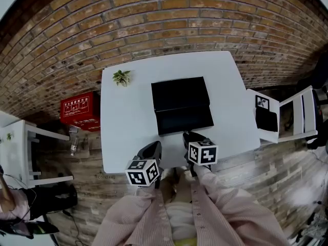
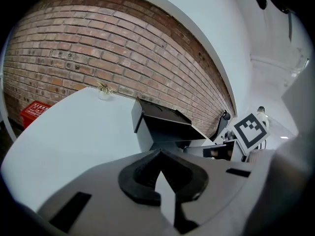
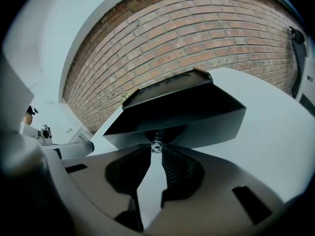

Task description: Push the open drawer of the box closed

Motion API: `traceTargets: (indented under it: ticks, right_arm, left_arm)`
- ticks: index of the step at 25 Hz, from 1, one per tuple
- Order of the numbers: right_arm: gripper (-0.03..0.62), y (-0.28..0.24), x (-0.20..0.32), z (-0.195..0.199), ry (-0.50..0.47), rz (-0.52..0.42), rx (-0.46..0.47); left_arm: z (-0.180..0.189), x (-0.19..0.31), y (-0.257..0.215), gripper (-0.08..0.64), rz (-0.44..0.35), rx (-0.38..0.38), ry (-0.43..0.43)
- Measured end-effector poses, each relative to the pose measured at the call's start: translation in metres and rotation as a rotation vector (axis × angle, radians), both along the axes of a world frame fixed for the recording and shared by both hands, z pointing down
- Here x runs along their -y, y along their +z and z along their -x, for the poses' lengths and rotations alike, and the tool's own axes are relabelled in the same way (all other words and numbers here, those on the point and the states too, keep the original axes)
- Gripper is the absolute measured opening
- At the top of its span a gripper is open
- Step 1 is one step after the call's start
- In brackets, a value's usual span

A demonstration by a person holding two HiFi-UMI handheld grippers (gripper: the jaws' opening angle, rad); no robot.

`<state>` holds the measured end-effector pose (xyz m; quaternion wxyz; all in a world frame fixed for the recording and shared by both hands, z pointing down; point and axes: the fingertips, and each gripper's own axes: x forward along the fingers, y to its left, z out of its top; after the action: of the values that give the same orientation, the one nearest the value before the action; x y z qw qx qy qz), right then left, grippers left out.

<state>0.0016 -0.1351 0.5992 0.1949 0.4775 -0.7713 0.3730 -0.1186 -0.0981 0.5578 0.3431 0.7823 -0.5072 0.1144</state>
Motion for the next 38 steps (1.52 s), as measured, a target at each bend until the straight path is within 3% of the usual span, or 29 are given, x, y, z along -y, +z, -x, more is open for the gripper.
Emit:
traceTargets:
  ticks: [38]
  right_arm:
    - [0.072, 0.003, 0.056, 0.008, -0.015, -0.014, 0.007]
  left_arm:
    - [0.002, 0.059, -0.001, -0.005, -0.009, -0.032, -0.011]
